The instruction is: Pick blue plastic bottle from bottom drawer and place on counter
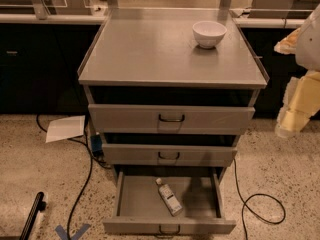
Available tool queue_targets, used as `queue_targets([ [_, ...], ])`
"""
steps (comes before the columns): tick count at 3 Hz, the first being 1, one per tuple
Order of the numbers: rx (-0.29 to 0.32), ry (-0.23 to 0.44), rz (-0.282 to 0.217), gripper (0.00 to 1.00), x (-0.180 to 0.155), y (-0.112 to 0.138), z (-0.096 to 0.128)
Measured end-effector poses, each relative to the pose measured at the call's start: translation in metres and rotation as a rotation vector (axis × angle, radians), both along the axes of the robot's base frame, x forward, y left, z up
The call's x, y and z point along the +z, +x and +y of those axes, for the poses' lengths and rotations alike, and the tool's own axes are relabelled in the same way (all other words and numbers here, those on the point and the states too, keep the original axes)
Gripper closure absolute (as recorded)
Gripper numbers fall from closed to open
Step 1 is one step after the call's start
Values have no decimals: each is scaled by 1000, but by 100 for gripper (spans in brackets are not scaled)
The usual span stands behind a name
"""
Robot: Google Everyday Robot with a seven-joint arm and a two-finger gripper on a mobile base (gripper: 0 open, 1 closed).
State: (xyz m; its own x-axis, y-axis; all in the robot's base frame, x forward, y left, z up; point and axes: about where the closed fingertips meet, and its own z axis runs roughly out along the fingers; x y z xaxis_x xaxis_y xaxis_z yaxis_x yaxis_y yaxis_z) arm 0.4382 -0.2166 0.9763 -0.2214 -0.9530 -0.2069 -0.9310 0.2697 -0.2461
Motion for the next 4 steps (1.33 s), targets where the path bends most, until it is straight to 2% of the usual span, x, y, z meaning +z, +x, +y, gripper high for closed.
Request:
queue_targets([
  [1,0,0,0,0,0,0,0],
  [2,-31,10,-19,0,-1,2,1],
  [3,-177,107,-31,0,-24,5,2],
  [4,-414,290,-19,0,-61,7,3],
])
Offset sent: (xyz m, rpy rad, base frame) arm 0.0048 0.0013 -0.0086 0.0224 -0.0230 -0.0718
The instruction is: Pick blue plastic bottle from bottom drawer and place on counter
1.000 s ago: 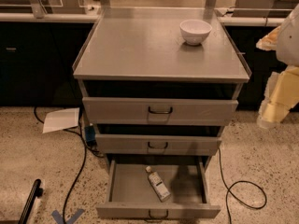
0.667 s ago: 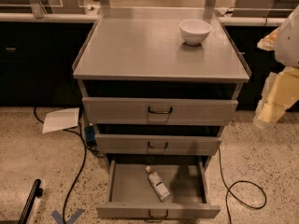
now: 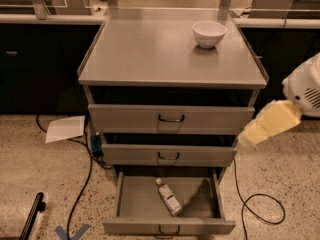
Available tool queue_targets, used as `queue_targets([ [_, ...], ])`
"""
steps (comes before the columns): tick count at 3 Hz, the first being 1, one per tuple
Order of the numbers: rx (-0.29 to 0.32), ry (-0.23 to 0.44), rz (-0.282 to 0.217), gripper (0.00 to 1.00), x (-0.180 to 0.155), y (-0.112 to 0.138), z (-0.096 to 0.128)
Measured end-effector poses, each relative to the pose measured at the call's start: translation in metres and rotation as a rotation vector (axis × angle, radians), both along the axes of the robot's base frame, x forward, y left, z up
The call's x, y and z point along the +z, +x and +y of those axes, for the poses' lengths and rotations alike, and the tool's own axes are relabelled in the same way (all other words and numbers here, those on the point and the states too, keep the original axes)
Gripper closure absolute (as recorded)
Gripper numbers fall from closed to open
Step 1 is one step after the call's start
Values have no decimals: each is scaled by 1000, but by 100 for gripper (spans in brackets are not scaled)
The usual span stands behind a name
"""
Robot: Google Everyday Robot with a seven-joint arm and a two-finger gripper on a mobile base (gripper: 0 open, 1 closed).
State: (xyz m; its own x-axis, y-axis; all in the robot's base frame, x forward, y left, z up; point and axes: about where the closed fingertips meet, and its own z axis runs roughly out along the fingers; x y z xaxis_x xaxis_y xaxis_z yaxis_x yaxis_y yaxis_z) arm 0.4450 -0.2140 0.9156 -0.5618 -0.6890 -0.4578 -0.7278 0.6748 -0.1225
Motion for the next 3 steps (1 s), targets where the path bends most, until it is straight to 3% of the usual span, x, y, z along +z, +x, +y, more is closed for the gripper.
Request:
queue_targets([
  [1,-156,134,-31,0,-24,8,6],
  [2,-178,148,-103,0,-15,25,6],
  [3,-234,149,-91,0,-31,15,-4],
])
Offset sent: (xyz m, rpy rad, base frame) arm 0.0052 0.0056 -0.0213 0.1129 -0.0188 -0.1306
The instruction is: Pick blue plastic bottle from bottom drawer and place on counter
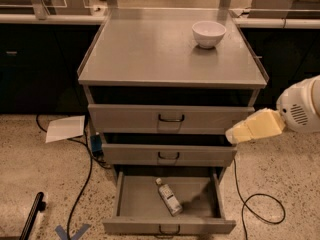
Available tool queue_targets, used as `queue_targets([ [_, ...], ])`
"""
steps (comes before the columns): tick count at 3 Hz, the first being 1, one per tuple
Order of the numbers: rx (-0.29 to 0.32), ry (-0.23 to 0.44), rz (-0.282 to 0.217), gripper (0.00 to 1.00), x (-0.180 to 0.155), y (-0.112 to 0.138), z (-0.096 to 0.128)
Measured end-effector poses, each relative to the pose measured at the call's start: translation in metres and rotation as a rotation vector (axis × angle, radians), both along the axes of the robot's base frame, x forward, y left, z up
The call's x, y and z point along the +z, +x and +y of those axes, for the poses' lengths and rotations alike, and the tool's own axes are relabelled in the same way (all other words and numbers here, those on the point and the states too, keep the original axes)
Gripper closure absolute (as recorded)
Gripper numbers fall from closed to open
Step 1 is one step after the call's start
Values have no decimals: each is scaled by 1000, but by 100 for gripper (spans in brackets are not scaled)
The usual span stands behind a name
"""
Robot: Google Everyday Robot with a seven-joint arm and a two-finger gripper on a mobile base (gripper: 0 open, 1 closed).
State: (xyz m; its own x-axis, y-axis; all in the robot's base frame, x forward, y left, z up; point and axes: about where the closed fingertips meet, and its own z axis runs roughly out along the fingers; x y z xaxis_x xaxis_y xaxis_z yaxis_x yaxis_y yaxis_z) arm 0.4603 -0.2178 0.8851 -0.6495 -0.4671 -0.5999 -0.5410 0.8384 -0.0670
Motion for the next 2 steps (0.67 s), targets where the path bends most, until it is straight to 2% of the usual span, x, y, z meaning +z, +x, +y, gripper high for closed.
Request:
queue_targets([
  [1,-79,30,62,0,-65,1,2],
  [2,-107,62,94,0,-125,9,21],
])
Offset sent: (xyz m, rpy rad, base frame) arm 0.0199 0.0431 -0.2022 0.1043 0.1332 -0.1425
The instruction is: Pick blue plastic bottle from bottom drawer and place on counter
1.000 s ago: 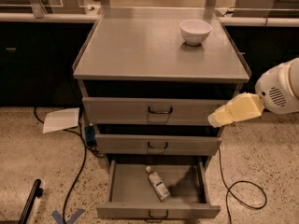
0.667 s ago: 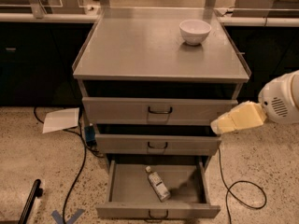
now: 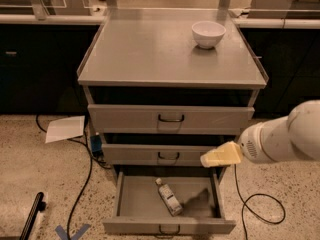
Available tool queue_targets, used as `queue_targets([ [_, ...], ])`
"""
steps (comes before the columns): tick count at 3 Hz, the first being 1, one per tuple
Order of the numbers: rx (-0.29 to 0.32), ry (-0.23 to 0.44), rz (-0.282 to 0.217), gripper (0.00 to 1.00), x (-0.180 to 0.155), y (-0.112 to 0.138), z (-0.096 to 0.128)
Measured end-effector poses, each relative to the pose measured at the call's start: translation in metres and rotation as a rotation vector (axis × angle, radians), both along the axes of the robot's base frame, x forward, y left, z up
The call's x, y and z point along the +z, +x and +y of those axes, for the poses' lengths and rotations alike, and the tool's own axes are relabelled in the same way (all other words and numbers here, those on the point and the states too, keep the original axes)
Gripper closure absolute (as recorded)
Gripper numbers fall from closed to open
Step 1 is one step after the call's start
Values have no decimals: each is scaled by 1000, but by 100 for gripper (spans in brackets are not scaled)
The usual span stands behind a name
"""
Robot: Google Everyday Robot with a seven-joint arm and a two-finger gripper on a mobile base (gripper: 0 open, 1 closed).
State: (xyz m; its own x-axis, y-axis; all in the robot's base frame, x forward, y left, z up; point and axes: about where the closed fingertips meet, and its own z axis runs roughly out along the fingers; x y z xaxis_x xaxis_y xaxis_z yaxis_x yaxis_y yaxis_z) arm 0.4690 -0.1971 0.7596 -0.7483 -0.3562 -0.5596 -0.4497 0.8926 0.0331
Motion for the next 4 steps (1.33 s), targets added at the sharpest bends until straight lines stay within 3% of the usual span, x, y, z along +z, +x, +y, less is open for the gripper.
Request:
queue_targets([
  [1,-10,18,52,0,-56,12,18],
  [3,-25,29,52,0,-57,9,18],
  [4,-71,44,89,0,-82,7,16],
])
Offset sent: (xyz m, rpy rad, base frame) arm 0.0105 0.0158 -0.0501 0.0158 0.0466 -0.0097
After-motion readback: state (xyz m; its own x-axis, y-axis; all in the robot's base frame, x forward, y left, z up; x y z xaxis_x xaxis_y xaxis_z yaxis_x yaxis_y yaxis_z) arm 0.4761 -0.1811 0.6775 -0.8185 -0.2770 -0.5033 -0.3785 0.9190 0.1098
